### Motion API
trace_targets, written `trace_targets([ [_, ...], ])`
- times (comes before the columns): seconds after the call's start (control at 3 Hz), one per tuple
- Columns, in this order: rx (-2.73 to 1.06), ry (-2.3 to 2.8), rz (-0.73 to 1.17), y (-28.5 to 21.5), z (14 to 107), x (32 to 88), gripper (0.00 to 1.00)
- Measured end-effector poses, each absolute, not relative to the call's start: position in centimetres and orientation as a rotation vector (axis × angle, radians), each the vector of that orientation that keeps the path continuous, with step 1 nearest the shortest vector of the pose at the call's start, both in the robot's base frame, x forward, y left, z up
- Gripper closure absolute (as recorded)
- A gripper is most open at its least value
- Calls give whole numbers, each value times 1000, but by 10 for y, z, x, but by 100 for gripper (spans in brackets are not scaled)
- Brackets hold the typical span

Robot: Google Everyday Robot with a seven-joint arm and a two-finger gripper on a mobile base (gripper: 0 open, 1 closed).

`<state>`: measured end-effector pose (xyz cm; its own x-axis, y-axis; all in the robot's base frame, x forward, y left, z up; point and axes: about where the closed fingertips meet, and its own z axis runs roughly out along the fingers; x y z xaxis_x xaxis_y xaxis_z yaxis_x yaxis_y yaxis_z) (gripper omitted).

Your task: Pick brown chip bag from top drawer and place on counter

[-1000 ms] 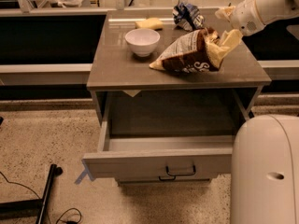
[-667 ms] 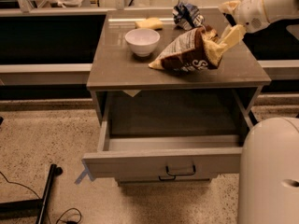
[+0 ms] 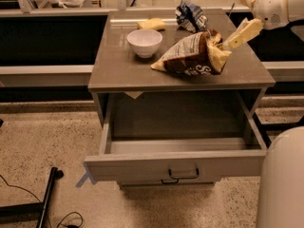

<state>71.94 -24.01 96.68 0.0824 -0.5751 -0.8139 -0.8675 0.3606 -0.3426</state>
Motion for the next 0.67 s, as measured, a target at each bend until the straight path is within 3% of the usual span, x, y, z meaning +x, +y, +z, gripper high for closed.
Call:
trace_targets([
  [0.33, -1227, 1579, 296, -288, 1000, 703, 0],
  [0.67, -1222, 1575, 291, -290, 1003, 702, 0],
])
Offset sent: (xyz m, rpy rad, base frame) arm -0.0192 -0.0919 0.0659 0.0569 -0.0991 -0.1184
